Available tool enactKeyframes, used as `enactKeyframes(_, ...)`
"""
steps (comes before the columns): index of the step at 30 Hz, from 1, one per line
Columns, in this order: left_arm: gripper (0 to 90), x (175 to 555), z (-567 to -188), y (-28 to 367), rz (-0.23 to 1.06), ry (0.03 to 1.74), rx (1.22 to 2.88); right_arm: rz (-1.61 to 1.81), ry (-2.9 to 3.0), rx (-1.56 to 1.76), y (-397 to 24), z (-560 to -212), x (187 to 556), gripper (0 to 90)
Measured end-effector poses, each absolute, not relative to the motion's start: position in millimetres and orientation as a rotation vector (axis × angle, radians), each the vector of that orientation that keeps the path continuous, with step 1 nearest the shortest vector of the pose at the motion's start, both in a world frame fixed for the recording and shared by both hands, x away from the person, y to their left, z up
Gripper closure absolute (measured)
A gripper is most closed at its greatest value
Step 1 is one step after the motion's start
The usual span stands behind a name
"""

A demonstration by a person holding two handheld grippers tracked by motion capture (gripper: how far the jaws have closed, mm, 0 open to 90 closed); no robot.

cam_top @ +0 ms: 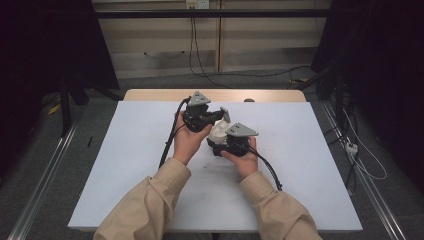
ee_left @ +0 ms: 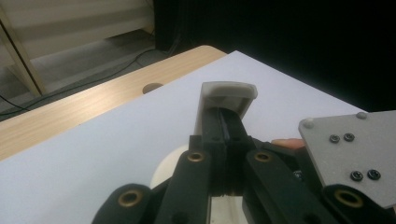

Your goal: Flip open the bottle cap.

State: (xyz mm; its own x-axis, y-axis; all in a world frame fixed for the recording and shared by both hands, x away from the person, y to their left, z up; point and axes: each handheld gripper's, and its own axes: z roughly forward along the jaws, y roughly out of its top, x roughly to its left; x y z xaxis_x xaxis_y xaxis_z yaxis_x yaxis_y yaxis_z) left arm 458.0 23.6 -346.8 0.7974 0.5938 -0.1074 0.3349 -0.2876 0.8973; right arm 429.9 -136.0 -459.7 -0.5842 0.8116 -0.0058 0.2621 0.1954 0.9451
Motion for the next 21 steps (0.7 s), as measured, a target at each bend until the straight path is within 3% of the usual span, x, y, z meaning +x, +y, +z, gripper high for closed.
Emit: enactKeyframes(21, 90.0, 465.7, -347.4, 14.1, 0.307, 0.707, 1.914, 1.389, 1.961, 0.996, -136.0, -459.8, 430.1, 18.5)
